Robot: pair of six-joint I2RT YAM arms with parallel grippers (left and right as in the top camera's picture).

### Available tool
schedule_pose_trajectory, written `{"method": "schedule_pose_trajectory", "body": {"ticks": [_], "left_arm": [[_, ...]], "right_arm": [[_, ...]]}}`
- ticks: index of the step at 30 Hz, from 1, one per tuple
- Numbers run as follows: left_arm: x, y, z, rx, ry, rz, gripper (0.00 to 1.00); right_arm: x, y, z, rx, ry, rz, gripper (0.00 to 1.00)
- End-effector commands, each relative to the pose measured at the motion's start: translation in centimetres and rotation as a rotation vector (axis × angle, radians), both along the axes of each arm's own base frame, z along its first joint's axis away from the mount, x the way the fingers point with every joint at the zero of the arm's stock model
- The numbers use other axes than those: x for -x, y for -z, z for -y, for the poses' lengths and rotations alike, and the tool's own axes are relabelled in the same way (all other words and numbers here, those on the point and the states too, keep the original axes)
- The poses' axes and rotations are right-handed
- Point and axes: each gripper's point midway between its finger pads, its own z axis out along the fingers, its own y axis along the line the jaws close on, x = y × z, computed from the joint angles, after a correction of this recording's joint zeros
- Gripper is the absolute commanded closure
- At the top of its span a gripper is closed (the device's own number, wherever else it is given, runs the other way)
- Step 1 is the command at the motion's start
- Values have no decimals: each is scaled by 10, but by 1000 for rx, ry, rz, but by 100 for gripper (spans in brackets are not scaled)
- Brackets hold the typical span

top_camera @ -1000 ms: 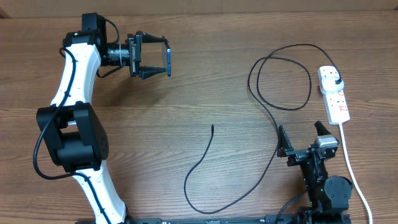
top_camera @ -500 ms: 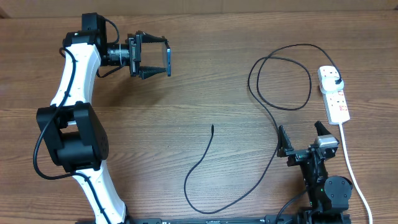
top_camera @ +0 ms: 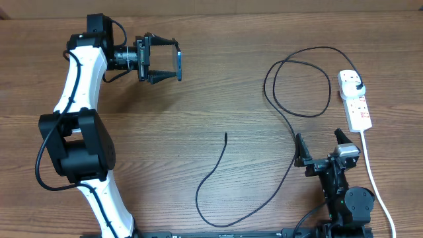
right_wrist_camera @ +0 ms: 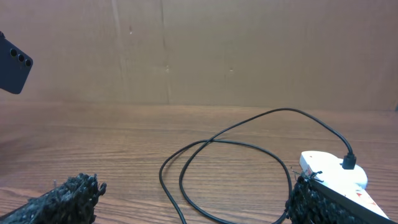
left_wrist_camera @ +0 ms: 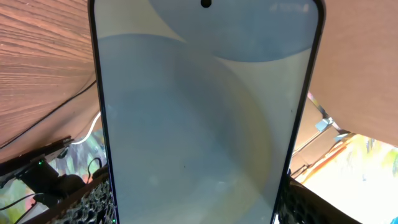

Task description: Plug charger to phone and switch on socket

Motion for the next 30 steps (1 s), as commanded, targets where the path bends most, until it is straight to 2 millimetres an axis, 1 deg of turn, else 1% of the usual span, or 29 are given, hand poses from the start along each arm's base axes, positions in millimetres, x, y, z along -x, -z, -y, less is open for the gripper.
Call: {"method": "schedule_pose_trajectory", "body": {"ticks": [1,19,24,28,30], "left_arm": [[1,-27,5,53,20,50,96],[1,-27,5,53,20,50,96],[1,-27,5,53,20,50,96],[1,-27,5,53,20,50,96],[1,-27,5,53,20,50,96]], "right_arm": [[0,2,-1,1,-3,5,0],[0,1,-1,-7,-6,5,0],[0,1,-1,-103,-3,-7,0],[0,0,-1,-119,-3,-9,0],[1,-3,-1,-155,0,-10,0]]}}
